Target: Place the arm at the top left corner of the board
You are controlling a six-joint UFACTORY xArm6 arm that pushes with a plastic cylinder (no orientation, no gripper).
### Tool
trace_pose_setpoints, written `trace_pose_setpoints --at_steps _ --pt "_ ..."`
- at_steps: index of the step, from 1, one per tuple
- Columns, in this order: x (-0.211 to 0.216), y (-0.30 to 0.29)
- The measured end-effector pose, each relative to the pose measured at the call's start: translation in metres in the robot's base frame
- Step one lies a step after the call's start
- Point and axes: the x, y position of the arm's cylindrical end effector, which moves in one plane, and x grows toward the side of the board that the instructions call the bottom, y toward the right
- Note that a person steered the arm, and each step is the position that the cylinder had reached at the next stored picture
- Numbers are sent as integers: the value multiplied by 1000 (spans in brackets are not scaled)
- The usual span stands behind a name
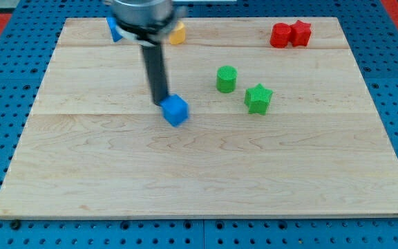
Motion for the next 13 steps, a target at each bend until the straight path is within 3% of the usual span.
trace_pose_setpoints --at_steps 3,5,7,8,9,10,12,13 --pt "118 137" --pt "179 88" --pt "141 166" --pt "147 144" --pt "137 62" --pt "106 17" --pt "10 -57" --pt "-29 -125"
